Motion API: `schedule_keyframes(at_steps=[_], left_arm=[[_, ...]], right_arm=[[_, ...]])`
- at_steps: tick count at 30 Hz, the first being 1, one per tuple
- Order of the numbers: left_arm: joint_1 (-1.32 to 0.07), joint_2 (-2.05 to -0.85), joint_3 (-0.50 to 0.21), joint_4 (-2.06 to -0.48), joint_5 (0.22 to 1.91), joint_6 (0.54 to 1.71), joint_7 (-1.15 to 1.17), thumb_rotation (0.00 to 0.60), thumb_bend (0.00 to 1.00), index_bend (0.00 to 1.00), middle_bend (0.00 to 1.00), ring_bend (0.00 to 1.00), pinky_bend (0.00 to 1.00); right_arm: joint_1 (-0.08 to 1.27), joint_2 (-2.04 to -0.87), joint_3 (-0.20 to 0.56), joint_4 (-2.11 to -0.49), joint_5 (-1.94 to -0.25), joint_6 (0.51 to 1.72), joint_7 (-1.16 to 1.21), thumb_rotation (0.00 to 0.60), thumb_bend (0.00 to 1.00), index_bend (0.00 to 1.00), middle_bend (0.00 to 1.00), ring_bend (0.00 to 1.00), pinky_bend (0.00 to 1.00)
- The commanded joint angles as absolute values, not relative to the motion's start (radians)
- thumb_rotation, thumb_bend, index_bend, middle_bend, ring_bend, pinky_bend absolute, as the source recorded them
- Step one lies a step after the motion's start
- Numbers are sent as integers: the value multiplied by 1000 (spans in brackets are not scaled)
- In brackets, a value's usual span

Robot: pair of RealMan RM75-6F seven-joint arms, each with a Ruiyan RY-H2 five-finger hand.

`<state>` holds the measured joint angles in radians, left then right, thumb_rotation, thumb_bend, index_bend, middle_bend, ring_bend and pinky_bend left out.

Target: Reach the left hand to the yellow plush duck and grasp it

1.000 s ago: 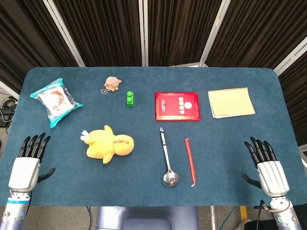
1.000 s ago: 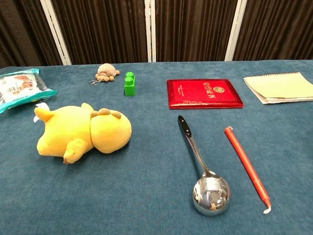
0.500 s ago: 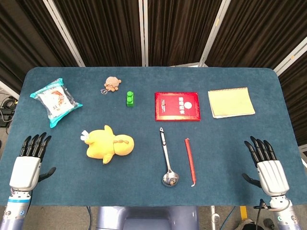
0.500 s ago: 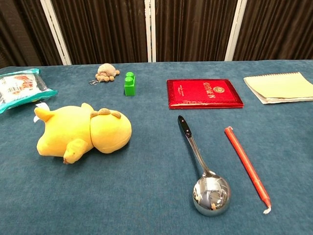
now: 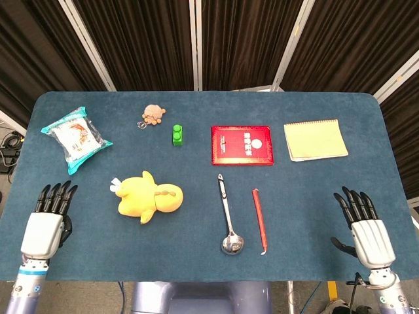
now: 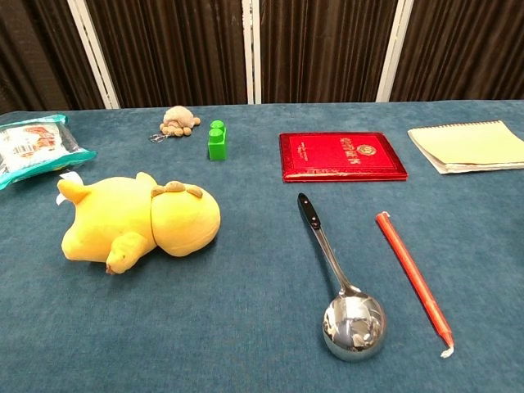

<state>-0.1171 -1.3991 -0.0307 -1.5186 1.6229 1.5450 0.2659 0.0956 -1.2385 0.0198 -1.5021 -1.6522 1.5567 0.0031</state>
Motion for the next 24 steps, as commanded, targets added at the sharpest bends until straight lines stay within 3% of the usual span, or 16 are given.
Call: schedule_keyframes(at_steps=[1,24], left_arm=[[-140,-1427,-31,-1488,1639,1522,272,600,1000,0,0,0,0],[-315,-1706,-67,-1268,1619,1310,334,600,1000,0,0,0,0]], right_arm=[[95,-1238,20,-1503,-1651,1556,3,600,126,0,0,0,0],[94,-1227,23,-1509,-1648,1560,30,600,125,0,0,0,0]])
